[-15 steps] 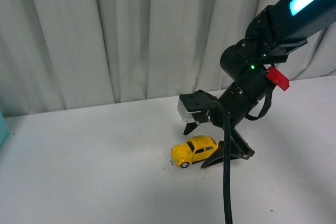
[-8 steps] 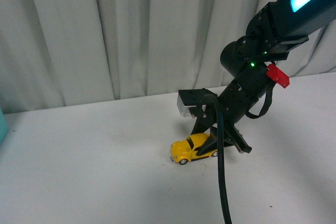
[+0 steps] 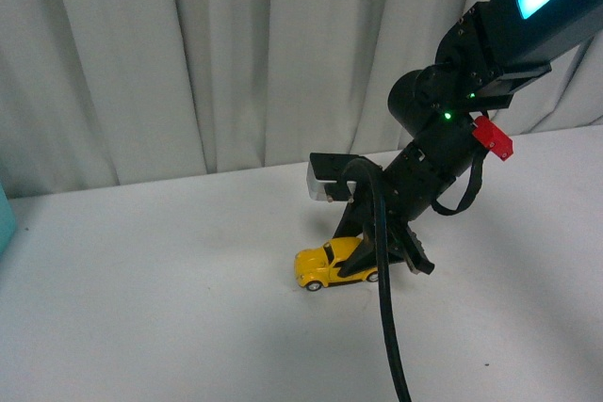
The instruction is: Wind up and store yellow beetle toy
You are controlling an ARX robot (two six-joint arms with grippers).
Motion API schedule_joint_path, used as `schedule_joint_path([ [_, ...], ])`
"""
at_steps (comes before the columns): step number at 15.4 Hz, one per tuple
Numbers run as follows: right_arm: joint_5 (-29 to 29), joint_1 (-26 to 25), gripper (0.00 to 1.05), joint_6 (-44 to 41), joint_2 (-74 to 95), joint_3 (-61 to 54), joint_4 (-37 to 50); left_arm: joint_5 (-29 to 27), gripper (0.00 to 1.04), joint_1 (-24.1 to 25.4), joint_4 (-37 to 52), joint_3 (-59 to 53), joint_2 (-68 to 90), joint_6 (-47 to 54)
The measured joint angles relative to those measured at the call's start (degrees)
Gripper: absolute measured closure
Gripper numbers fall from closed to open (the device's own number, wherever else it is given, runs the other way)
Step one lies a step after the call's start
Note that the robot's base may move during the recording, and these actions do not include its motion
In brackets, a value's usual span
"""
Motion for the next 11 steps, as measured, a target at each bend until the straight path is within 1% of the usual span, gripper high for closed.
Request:
schedule_joint_path([
  [3,0.0,-0.2,0.64,0.3,-0.6,-1.6,1.4,0.0,0.07,0.0,0.0,0.0,0.0,0.0],
  [11,-0.1,-3.1,0.64,-0.6,-2.9,-7.1,4.4,0.0,0.07,0.0,0.0,0.0,0.0,0.0],
])
